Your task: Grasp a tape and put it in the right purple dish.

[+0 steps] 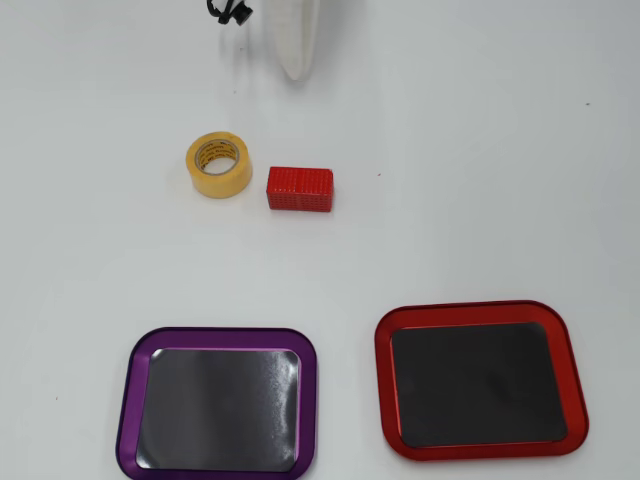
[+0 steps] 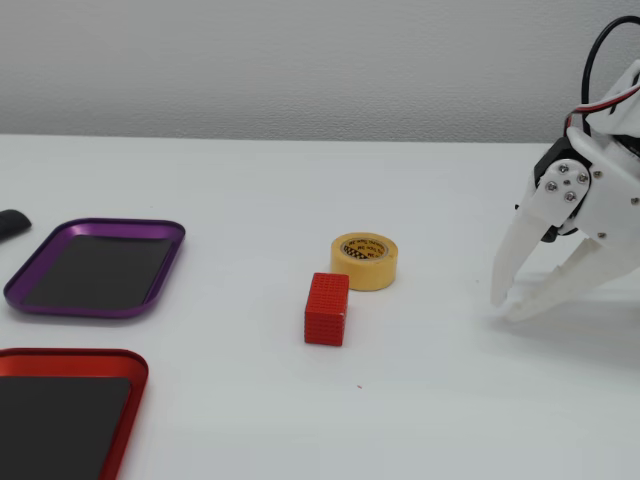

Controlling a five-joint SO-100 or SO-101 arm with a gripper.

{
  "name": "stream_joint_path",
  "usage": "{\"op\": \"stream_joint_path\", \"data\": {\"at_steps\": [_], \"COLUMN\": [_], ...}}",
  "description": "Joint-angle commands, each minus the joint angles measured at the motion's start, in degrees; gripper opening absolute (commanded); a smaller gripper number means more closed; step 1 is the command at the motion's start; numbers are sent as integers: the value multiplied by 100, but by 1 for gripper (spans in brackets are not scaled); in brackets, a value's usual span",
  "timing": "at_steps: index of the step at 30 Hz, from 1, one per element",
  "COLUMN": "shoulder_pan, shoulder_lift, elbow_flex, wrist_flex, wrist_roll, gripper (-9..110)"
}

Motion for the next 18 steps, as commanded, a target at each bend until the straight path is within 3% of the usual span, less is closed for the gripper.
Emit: {"op": "stream_joint_path", "data": {"at_steps": [1,18], "shoulder_pan": [-35,-26], "shoulder_lift": [369,369], "elbow_flex": [26,26], "wrist_flex": [-26,-88], "wrist_roll": [-18,-35], "gripper": [0,0]}}
